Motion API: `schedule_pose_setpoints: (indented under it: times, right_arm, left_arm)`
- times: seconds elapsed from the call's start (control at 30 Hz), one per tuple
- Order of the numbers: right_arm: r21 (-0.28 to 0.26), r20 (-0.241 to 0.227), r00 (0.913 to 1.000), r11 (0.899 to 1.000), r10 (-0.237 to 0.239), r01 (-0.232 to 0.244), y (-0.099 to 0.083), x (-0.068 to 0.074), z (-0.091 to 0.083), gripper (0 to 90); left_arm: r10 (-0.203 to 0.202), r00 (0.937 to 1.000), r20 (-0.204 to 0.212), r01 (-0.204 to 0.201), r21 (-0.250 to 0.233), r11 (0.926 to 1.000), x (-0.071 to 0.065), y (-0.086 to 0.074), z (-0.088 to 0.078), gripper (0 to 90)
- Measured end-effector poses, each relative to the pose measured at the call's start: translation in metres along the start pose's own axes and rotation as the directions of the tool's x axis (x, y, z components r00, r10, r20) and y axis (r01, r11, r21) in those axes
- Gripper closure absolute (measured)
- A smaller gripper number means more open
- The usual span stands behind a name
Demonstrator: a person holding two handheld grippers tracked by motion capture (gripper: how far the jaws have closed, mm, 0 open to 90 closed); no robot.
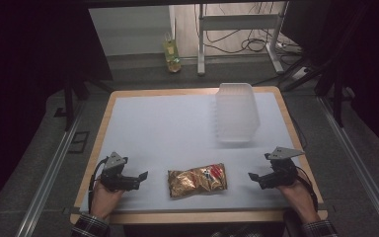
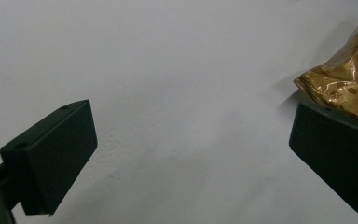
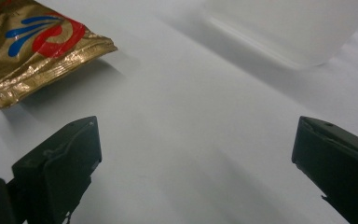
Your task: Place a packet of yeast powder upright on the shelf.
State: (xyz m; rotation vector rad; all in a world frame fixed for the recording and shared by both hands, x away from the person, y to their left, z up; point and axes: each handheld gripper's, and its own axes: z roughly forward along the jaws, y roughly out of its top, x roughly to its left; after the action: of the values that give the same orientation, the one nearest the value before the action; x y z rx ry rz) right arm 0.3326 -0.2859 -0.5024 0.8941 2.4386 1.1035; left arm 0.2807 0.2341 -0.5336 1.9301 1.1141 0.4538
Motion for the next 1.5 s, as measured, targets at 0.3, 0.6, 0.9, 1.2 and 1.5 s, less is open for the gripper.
schedule_pose_setpoints:
  times: [0.3,0.6,0.9,1.2,1.5]
  right_arm:
    - [0.029,0.002,0.9999,0.999,-0.015,0.015,0.000,0.003,0.002,1.9]
    - [0.035,0.010,0.9998,0.999,-0.015,0.015,0.000,0.003,0.001,1.9]
    - [0.041,0.009,0.9996,0.999,-0.027,0.026,0.001,0.005,0.002,1.9]
    - [0.054,0.012,0.9992,0.998,-0.038,0.038,0.001,0.006,0.004,2.0]
    - [0.056,0.012,0.9988,0.997,-0.047,0.046,0.002,0.008,0.004,2.0]
  left_arm:
    - [0.022,0.9998,0.005,-0.022,0.026,0.9994,-0.003,0.002,0.002,0.9]
    - [0.050,0.9977,0.045,-0.050,-0.011,0.9987,-0.011,0.008,-0.004,24.9]
    - [0.086,0.9924,0.088,-0.083,-0.041,0.9957,-0.022,0.014,-0.005,43.0]
    - [0.102,0.9828,0.154,-0.097,-0.039,0.9945,-0.041,0.022,0.002,62.1]
    - [0.149,0.9647,0.217,-0.147,-0.023,0.9888,-0.054,0.026,0.010,74.4]
